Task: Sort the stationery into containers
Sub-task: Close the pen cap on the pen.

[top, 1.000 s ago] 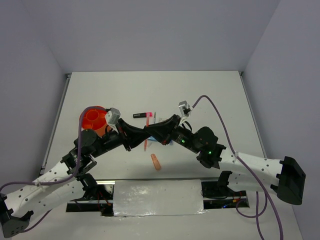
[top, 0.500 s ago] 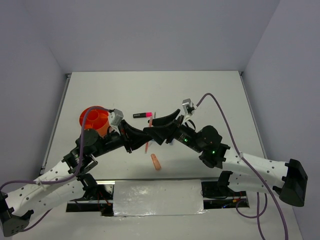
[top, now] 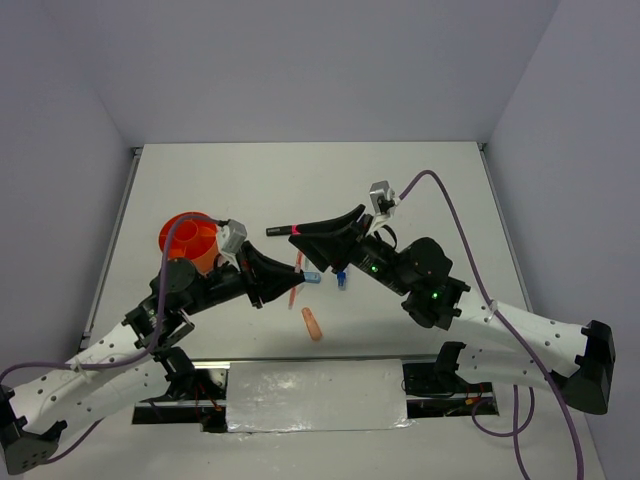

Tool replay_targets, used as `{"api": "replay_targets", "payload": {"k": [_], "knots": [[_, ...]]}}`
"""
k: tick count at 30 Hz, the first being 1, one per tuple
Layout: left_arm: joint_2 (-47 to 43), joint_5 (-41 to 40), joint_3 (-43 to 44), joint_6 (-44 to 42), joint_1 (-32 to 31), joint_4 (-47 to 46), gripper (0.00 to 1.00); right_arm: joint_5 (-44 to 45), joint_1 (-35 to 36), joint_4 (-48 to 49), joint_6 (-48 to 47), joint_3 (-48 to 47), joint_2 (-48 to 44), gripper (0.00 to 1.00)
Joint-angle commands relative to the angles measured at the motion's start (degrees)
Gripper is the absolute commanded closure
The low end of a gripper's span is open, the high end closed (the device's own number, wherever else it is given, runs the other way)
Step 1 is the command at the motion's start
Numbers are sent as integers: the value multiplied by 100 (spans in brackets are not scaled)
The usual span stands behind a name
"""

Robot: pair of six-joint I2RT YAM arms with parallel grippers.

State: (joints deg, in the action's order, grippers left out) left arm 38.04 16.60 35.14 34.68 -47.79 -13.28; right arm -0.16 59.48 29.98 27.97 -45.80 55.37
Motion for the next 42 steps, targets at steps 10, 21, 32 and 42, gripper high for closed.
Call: {"api": "replay_targets", "payload": {"k": [10, 21, 32, 42], "knots": [[-122, 133, 178, -110, -20, -201, 100, 219, -130, -150, -116, -43, 8, 47], [-130, 36, 195, -154, -20, -149, 100, -159, -148, -9, 104, 45, -9, 78], [-122, 19, 319, -251, -20, -34, 100, -168, -148, 26, 174, 142, 17, 93], [-175, -228, 722, -391, -20, 203, 100, -554, -156, 184, 271, 502, 210, 100]]}}
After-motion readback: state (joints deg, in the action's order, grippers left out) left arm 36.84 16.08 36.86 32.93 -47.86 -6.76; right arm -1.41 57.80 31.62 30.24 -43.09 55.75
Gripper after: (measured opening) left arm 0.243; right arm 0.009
